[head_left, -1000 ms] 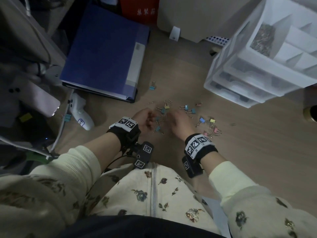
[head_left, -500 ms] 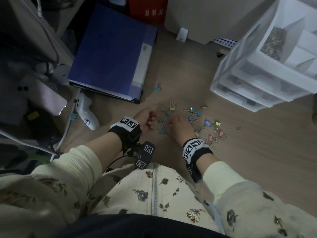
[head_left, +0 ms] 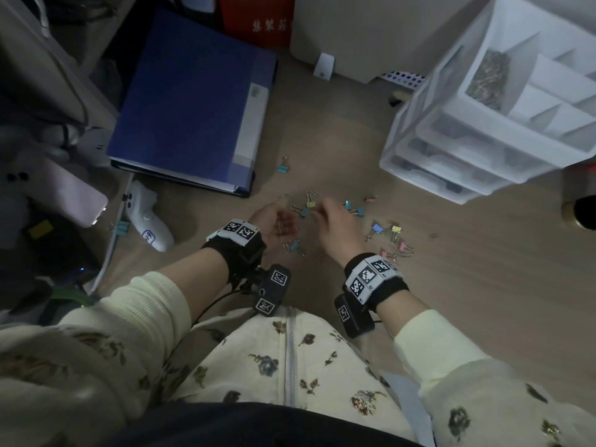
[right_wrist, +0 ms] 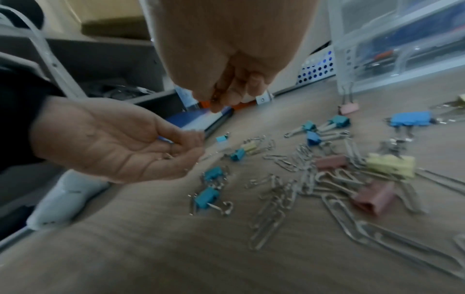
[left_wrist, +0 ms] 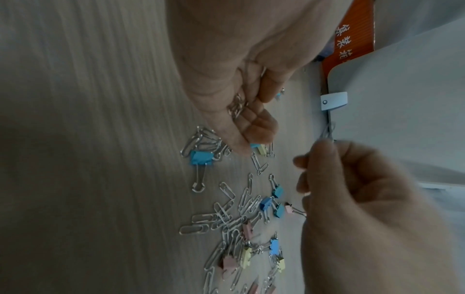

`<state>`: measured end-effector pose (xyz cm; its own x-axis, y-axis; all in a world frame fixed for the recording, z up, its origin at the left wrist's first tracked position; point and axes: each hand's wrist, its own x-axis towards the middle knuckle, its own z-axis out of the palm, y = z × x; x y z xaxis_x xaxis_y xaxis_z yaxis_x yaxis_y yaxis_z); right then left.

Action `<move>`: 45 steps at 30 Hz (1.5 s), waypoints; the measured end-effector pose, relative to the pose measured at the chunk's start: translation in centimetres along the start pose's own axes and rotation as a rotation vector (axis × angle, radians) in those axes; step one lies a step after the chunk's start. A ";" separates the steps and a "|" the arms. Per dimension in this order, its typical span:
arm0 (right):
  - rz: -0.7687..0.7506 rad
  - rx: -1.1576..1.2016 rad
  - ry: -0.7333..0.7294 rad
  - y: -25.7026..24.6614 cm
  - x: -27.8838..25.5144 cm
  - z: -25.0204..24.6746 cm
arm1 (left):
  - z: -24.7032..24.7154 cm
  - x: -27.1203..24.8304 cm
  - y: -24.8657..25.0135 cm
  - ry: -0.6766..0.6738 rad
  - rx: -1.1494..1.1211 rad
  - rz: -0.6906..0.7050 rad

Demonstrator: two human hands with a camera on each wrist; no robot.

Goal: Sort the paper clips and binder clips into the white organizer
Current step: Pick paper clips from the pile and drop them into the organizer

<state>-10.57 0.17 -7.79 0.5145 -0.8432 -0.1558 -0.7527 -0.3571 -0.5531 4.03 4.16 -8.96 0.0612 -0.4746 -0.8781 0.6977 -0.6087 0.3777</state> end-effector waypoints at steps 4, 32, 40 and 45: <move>-0.247 0.014 -0.030 -1.9 -0.1 -0.1 | 0.3 -0.1 0.0 -0.063 0.048 0.021; 0.380 0.680 -0.199 -2.2 0.4 0.6 | 1.3 -1.5 0.5 -0.146 -0.297 0.065; 0.318 0.560 -0.082 -2.3 0.4 0.7 | 1.3 -1.8 0.3 -0.150 -0.319 0.108; 0.316 0.533 -0.079 -2.7 0.4 0.8 | 1.4 -2.0 0.0 -0.140 -0.288 0.120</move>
<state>-8.02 1.15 -7.05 0.3445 -0.8356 -0.4280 -0.5759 0.1720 -0.7992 2.96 4.23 -6.76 0.0701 -0.6269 -0.7760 0.8658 -0.3481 0.3594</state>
